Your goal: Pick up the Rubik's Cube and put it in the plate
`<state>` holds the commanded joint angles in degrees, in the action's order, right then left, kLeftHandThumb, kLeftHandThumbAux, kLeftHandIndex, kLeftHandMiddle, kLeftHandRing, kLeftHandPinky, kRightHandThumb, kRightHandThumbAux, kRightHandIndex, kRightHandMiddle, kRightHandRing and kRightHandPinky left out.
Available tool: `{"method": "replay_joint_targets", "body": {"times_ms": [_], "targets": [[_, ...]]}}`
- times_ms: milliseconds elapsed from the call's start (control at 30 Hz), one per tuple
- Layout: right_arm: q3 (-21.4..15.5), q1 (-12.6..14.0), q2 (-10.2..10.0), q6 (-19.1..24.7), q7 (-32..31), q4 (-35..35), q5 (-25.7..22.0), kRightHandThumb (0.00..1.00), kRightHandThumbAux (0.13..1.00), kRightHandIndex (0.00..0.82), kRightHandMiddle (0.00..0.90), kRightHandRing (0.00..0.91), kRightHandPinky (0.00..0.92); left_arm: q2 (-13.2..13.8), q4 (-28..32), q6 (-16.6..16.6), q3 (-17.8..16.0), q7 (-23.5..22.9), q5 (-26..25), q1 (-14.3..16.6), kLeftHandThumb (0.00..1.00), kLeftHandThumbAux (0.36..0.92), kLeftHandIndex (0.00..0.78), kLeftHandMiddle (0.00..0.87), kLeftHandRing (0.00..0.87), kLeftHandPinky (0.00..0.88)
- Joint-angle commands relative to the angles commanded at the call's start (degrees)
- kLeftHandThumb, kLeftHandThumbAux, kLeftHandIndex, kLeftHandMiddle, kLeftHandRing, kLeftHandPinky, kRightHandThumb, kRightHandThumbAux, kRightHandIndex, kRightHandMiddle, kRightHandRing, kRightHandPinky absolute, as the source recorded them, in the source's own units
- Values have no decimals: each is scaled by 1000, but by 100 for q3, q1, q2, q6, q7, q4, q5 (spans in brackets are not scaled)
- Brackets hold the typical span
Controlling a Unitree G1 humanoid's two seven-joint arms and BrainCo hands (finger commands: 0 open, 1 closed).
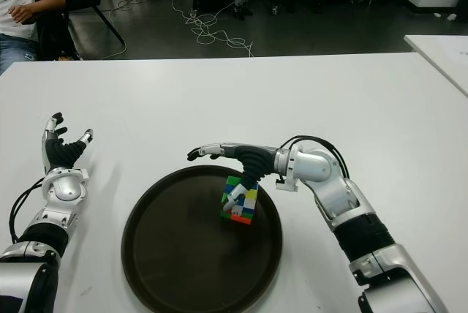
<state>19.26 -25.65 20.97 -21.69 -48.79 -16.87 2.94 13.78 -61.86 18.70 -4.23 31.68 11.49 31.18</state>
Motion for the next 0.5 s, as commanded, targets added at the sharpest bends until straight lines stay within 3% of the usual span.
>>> {"method": "replay_joint_targets", "body": {"times_ms": [500], "targets": [[-30, -30, 45, -120, 110, -38, 138, 0, 589, 0, 0, 0, 0, -18, 4, 100, -15, -7, -25, -11, 381, 744, 98, 154, 162, 173]]}}
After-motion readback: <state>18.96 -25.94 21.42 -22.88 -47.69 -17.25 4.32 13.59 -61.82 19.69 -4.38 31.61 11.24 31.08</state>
